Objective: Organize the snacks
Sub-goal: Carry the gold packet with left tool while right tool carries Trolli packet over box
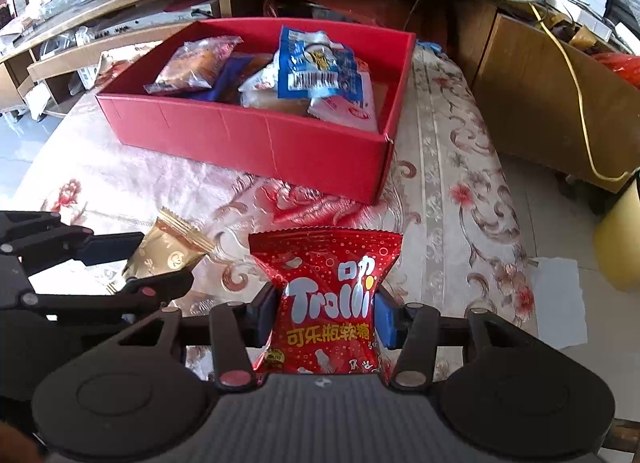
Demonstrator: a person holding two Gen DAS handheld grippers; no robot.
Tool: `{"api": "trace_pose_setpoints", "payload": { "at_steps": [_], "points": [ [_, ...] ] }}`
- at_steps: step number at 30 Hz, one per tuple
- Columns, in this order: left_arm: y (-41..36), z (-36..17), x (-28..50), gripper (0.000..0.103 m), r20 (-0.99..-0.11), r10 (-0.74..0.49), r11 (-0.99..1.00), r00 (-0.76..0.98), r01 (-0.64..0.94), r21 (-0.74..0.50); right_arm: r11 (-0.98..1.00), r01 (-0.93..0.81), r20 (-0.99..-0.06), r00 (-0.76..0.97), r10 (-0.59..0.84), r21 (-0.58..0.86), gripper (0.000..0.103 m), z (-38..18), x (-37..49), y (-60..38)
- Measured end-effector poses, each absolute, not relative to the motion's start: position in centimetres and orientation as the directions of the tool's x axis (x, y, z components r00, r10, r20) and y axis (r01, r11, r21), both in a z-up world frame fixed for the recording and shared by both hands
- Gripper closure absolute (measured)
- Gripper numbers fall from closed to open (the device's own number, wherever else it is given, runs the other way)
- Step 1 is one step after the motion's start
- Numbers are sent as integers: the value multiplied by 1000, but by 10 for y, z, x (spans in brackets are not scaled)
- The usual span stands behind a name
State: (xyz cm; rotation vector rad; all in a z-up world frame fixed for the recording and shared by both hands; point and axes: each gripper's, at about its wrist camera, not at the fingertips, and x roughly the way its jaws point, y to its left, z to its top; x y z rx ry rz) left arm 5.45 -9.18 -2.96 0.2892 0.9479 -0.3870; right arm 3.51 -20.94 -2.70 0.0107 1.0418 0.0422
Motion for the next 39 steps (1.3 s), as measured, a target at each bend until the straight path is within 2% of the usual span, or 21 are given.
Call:
{"api": "trace_pose_setpoints", "payload": {
  "at_steps": [24,39],
  "points": [
    [-82,-4,59,56,-785,-206,910,585,410,66,997,-24,-818,571,73,72,48,-4,38,-208],
    [-80,31,84,58,-712,-200,921,673,377,97,996,-12,-757,649,76,90,48,30,62,-208]
  ]
}}
